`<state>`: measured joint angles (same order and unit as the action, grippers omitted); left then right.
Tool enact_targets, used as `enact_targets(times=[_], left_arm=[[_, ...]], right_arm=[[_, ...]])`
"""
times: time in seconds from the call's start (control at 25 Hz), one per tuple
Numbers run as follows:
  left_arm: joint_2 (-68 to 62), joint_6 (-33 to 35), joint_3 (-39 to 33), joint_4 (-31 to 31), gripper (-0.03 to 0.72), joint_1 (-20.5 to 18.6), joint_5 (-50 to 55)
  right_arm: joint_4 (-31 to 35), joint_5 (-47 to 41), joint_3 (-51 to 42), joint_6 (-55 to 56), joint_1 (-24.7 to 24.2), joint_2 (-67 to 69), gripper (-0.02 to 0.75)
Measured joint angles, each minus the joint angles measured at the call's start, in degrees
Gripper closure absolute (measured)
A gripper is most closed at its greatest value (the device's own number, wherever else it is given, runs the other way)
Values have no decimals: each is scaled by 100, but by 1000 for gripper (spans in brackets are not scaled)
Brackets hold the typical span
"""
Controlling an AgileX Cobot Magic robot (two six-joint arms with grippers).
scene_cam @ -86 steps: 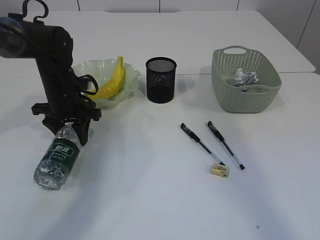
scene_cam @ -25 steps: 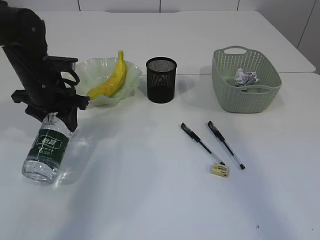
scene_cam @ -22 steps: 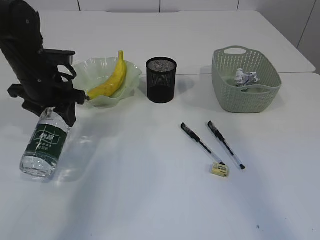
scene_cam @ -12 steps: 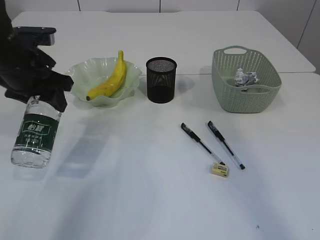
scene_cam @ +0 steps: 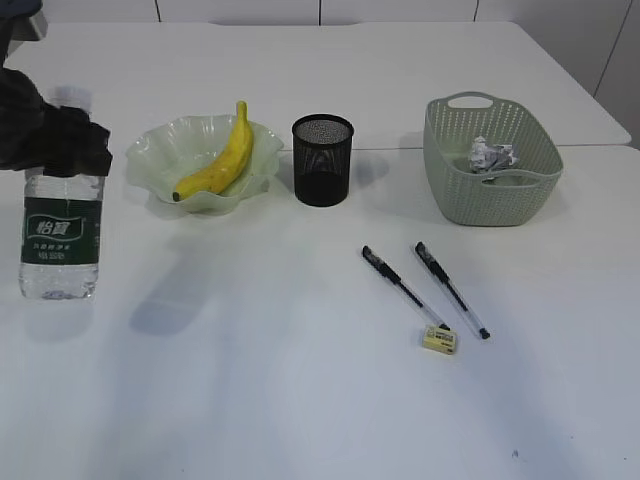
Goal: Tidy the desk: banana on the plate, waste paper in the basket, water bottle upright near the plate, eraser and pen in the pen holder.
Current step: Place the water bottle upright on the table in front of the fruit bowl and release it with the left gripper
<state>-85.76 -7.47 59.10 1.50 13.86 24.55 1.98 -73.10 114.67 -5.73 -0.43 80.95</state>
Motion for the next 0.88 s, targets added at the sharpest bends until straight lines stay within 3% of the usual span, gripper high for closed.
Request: enact_targets(times=[0.6,0.88], left_arm=[[257,-4,-1891,128,315,0,-4213],[271,-4,-2083,226,315,0,-4577]], right_arm=[[0,0,0,-46,0,0,477],[0,0,0,-69,0,0,477]])
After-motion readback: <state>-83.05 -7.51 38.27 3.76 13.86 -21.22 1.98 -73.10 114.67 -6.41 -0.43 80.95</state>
